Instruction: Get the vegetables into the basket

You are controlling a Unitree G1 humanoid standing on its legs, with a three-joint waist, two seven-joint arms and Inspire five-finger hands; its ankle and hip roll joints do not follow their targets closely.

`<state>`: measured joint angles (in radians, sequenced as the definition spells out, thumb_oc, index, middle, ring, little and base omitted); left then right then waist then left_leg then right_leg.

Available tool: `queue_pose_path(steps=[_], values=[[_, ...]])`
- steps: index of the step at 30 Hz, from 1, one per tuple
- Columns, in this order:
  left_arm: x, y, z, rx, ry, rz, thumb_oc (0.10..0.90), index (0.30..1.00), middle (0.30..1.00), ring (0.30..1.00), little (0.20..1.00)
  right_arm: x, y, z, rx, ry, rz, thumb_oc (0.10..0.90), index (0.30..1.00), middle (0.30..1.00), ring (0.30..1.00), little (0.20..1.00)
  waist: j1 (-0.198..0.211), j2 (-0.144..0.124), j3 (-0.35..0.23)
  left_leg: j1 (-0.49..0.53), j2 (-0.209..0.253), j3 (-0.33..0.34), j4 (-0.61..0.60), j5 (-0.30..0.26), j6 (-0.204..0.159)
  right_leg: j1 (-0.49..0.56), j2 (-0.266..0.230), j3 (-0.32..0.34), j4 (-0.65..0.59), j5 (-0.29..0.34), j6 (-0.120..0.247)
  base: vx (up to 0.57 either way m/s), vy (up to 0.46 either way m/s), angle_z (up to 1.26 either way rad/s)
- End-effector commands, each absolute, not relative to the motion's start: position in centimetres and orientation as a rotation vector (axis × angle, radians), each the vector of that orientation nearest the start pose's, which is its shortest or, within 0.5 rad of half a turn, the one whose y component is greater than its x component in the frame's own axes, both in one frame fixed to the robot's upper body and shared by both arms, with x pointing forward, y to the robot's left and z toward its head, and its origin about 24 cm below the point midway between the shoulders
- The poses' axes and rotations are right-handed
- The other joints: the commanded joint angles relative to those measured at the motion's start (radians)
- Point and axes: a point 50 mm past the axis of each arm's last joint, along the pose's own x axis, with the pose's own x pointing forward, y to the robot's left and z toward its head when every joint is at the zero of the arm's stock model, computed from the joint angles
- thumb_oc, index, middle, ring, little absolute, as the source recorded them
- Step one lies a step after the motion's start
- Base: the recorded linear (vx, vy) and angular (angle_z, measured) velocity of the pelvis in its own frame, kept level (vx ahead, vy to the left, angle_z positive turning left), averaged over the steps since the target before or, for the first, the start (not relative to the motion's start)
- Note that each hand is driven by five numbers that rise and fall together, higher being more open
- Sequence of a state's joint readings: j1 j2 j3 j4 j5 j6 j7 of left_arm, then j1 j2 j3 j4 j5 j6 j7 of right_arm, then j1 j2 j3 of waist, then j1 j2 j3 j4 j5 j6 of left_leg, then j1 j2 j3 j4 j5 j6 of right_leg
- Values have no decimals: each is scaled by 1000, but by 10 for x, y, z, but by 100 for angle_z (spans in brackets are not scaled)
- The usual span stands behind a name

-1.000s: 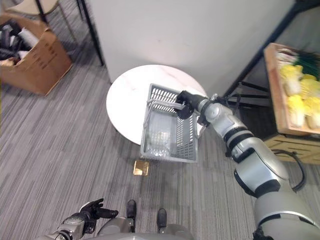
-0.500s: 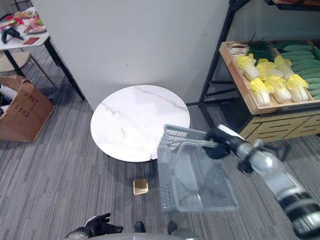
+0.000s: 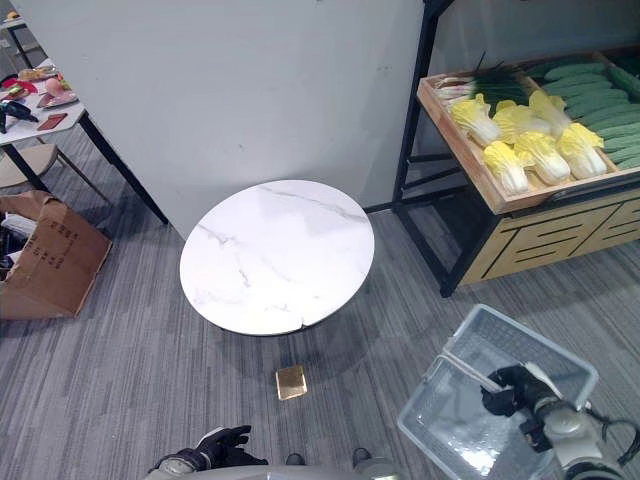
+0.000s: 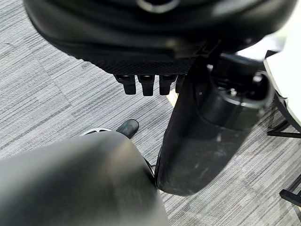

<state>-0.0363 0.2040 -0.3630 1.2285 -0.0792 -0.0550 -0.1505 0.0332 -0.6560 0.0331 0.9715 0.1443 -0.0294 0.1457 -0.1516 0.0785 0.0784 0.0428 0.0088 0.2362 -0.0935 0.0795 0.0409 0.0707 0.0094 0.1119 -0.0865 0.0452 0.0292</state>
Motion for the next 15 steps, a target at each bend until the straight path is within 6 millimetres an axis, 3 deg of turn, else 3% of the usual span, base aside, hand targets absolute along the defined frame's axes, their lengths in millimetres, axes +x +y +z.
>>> queue_pose_path(steps=[1, 4, 9, 10, 15], values=[[110, 202, -162, 290, 1181, -278, 900, 1000, 1000, 1000, 1000, 191, -385, -24, -318, 605, -361, 400, 300, 300, 300, 300, 32, -56, -32, 63, -28, -45, 6, -132, -12, -23, -42, -31, 20, -7, 66, 4, -7, 5], [115, 200, -161, 307, 1167, -286, 900, 1000, 1000, 1000, 1000, 170, -386, -48, -199, 689, -479, 400, 300, 300, 300, 300, 39, -55, -33, 64, -30, -61, 6, -132, -12, -14, -43, -45, 21, -15, 63, 2, -1, 8], [118, 196, -161, 316, 1156, -299, 900, 1000, 1000, 1000, 1000, 155, -379, -67, -109, 752, -525, 400, 300, 300, 300, 300, 42, -57, -31, 72, -31, -72, 6, -135, -12, -4, -44, -52, 23, -20, 62, 9, 2, 15], [124, 192, -159, 312, 1129, -314, 900, 1000, 1000, 1000, 1000, 139, -373, -81, -33, 811, -576, 400, 300, 300, 300, 300, 50, -59, -29, 74, -32, -79, 6, -135, -13, 2, -45, -61, 23, -22, 61, 11, -1, 4], [125, 189, -158, 314, 1113, -337, 900, 1000, 1000, 1000, 1000, 124, -367, -94, 23, 876, -607, 400, 300, 300, 300, 300, 58, -57, -24, 75, -33, -88, 6, -137, -11, 5, -47, -69, 23, -25, 61, 11, 9, 8]])
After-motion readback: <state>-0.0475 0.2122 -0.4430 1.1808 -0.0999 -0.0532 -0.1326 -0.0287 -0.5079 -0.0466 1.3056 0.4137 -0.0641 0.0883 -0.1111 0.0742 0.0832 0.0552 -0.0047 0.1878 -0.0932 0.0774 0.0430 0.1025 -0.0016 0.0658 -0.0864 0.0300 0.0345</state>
